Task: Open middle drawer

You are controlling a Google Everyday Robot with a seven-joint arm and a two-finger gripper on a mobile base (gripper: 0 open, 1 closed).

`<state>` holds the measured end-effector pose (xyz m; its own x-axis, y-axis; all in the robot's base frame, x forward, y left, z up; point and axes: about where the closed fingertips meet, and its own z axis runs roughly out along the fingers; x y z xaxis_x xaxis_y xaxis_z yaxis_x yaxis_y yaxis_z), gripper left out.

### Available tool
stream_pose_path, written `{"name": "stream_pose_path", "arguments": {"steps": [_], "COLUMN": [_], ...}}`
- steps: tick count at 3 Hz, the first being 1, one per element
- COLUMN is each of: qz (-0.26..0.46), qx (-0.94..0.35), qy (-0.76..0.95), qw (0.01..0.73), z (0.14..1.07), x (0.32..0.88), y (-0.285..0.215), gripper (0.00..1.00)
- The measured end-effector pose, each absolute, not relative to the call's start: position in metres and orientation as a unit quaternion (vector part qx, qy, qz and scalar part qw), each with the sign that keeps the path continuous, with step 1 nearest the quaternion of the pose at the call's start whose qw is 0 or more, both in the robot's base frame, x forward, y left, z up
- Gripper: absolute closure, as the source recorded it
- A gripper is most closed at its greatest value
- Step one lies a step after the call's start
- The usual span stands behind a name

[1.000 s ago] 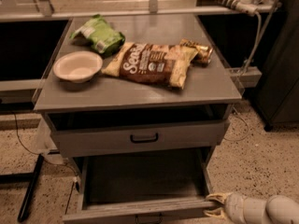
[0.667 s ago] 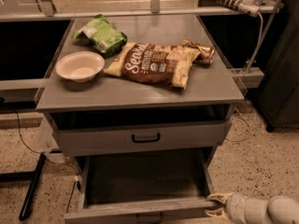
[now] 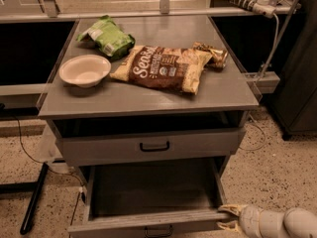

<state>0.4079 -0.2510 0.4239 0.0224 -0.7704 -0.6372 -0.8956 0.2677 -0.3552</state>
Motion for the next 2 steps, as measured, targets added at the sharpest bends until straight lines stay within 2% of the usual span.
{"name": "stream_pose_path", "arguments": {"steps": [1, 2], "qz": [0.091, 0.107], "qx": [-0.602, -0.598], "qy": [0.693, 0.697], "qw": [0.386, 0.382], "z": [0.42, 0.406], "x": [0.406, 0.393], "y": [-0.25, -0.252], "gripper": [0.12, 0.14]}}
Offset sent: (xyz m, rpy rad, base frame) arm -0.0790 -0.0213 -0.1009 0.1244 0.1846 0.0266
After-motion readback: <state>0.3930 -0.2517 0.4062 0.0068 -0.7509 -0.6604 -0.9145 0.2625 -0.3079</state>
